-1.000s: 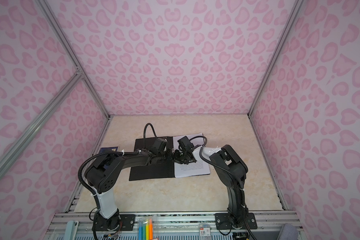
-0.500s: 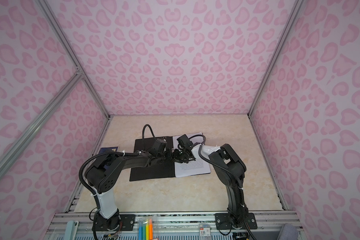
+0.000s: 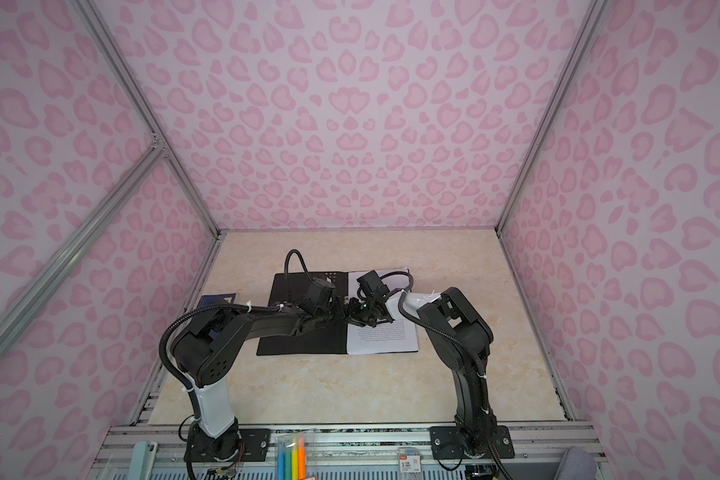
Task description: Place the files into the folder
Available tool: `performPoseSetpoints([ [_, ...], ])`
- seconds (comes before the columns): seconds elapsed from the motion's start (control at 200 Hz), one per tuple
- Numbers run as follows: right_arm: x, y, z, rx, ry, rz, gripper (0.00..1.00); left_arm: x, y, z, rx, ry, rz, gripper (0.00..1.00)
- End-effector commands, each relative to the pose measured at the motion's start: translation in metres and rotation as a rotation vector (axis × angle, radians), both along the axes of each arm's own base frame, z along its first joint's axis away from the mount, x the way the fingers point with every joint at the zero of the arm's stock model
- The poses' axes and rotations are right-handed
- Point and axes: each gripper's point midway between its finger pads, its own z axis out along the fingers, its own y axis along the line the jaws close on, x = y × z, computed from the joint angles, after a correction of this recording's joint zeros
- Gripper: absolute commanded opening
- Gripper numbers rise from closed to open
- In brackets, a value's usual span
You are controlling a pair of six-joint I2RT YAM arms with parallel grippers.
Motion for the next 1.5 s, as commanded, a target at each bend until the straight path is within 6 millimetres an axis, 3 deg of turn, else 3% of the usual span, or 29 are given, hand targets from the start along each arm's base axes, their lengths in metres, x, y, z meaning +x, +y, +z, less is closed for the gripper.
performPoseSetpoints([
  [0.0, 0.016, 0.020, 0.014, 0.092, -0.091, -0.006, 0.10, -0.082, 0.013, -0.055, 0.096, 0.363, -0.079, 0.22],
  [0.3, 0.017, 0.004, 0.019, 0.082, -0.099, -0.032, 0.16, -0.074, 0.006, -0.039, 0.086, 0.329, -0.101, 0.24],
  [0.375, 0.015, 0.004, 0.022, 0.085, -0.102, -0.030, 0.19, -0.068, 0.003, -0.030, 0.082, 0.311, -0.115, 0.32],
  [0.41, 0.015, 0.003, 0.024, 0.090, -0.103, -0.032, 0.20, -0.064, 0.001, -0.026, 0.078, 0.304, -0.117, 0.43],
  [0.43, 0.015, 0.003, 0.025, 0.092, -0.104, -0.032, 0.21, -0.062, 0.000, -0.023, 0.076, 0.300, -0.119, 0.55],
  [0.45, 0.014, 0.004, 0.026, 0.095, -0.105, -0.031, 0.22, -0.060, 0.000, -0.020, 0.075, 0.292, -0.120, 0.91],
  [0.46, 0.014, 0.003, 0.027, 0.095, -0.106, -0.032, 0.22, -0.058, -0.001, -0.018, 0.075, 0.288, -0.121, 0.99],
  [0.655, 0.012, -0.001, 0.042, 0.122, -0.131, -0.037, 0.36, -0.037, -0.001, 0.016, 0.062, 0.221, -0.129, 0.98],
  [0.83, 0.011, -0.010, 0.070, 0.142, -0.211, -0.033, 0.51, -0.026, 0.004, 0.071, 0.009, 0.093, -0.142, 0.98],
  [0.95, 0.016, -0.041, 0.079, 0.061, -0.270, -0.058, 0.64, -0.029, 0.031, 0.109, 0.033, -0.026, -0.119, 0.98],
  [1.1, 0.026, -0.095, 0.081, -0.016, -0.313, -0.123, 0.81, -0.039, 0.095, 0.126, 0.193, -0.164, -0.069, 0.98],
  [1.175, 0.033, -0.126, 0.075, -0.082, -0.310, -0.173, 0.84, -0.048, 0.134, 0.116, 0.296, -0.163, -0.015, 0.98],
  [1.255, 0.037, -0.153, 0.066, -0.133, -0.298, -0.221, 0.85, -0.063, 0.175, 0.095, 0.295, -0.065, 0.090, 0.98],
  [1.385, 0.042, -0.191, 0.046, -0.160, -0.260, -0.318, 0.84, -0.076, 0.197, 0.064, 0.110, -0.019, 0.146, 0.98],
  [1.495, 0.045, -0.210, 0.038, -0.140, -0.254, -0.373, 0.81, -0.078, 0.215, 0.058, 0.118, -0.057, 0.199, 0.98],
])
